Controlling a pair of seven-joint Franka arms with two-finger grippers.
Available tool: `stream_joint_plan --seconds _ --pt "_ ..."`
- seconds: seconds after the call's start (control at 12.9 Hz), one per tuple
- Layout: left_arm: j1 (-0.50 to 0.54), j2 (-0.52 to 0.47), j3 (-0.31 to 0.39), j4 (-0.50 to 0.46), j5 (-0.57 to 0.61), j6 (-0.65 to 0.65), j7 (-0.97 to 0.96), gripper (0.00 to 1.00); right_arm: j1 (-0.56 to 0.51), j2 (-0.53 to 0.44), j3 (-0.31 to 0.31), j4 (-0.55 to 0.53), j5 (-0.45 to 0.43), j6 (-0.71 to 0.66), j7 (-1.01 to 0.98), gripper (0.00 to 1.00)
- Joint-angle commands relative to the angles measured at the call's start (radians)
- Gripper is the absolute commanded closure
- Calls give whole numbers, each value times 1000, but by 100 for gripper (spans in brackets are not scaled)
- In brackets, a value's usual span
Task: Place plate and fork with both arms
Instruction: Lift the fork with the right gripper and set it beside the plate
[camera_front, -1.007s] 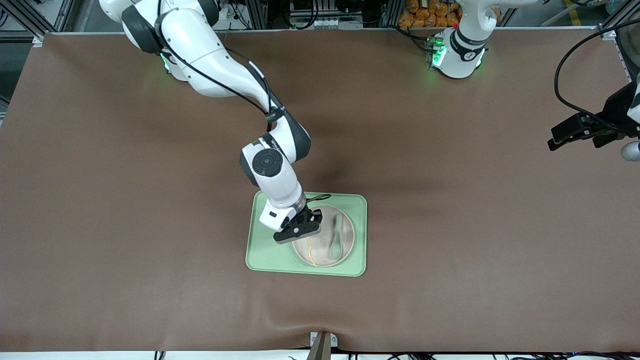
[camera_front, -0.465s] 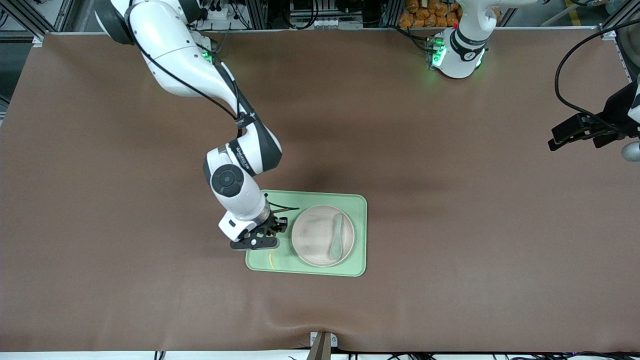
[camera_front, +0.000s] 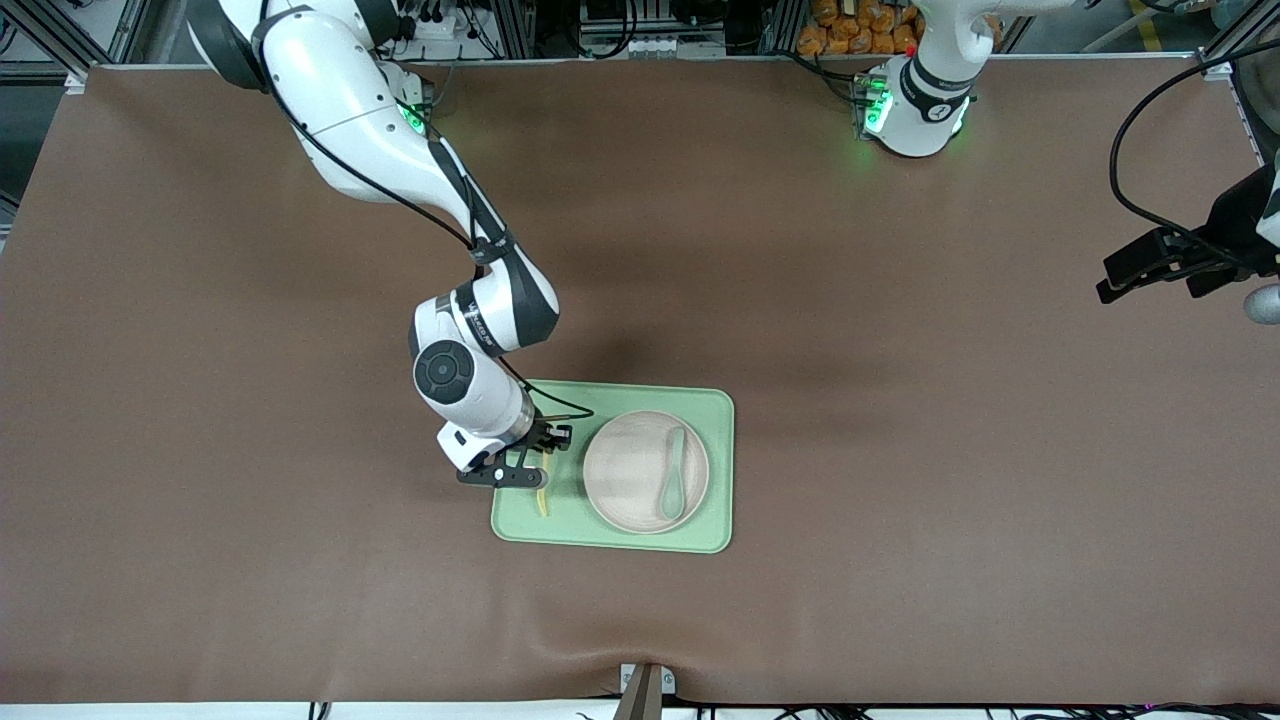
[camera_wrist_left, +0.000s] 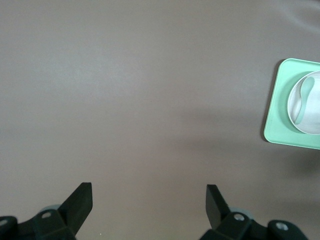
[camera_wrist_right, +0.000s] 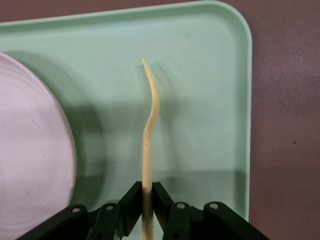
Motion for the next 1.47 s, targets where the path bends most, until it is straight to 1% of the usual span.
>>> stream_joint_plan --seconds 0.0,0.31,0.54,0.62,0.7,0.77,1.01,1.08,1.32,1.39 --pt "-4 6 -1 -2 18 8 -4 0 1 -36 6 -73 24 43 7 100" --pt "-10 12 -2 -2 30 9 -4 0 1 -29 6 -75 24 43 7 100" --pt "-37 23 -2 -1 67 9 -43 0 1 -22 6 -76 24 51 5 100" --pt "-40 28 -2 -1 77 9 -50 0 1 -22 6 -76 24 46 2 77" --pt "-46 37 -4 -1 87 11 -50 0 1 -24 5 -76 23 39 -6 32" --pt "-51 43 -4 -1 90 13 -53 0 1 -24 5 -76 23 37 -3 0" --pt "-50 41 -6 1 82 17 -57 0 0 -44 3 -75 23 31 -6 0" --pt "-51 43 -6 1 82 19 -57 0 -3 -64 -3 -75 23 10 -7 0" --pt "-43 43 -4 1 87 28 -57 0 -2 -136 -49 -75 12 -101 -38 0" --pt "-40 41 -4 1 87 26 -57 0 -2 -165 -83 -75 11 -142 -79 0"
